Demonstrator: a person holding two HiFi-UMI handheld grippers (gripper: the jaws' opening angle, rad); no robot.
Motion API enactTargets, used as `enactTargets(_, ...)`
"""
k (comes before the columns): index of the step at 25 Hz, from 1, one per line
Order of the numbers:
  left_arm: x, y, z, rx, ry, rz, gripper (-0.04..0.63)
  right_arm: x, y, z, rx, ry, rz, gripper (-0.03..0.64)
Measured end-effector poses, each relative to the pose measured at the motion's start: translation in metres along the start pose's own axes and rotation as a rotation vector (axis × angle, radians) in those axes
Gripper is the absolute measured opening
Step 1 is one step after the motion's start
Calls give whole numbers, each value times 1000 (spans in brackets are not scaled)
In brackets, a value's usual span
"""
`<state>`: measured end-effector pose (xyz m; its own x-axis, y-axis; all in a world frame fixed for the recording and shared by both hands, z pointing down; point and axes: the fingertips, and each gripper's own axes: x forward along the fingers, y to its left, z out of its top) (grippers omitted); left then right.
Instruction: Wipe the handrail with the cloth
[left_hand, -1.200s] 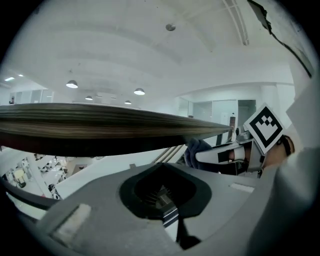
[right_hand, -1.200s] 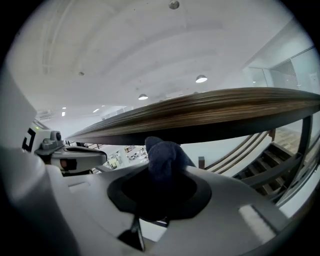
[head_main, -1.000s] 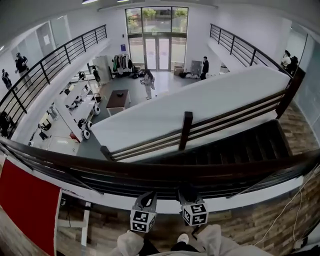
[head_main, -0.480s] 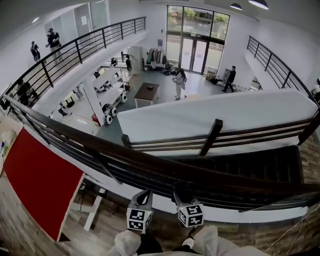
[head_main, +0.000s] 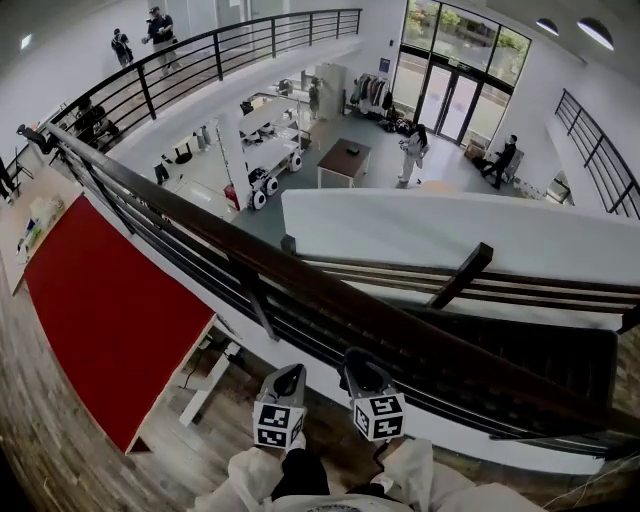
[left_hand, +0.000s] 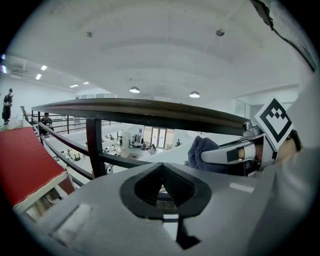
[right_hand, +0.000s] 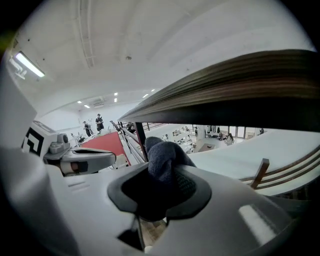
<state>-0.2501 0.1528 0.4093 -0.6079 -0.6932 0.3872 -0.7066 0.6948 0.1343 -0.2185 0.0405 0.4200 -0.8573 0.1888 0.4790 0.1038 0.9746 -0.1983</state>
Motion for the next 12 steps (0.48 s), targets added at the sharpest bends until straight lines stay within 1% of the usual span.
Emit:
enactTargets(6,-16,61,-16,-24,22,58,-2,49,44,-2,-16,42,45,91)
enactTargets(12,-20,106,-39,-44,50,70,-2,89,66,-10,-25,82,44,91)
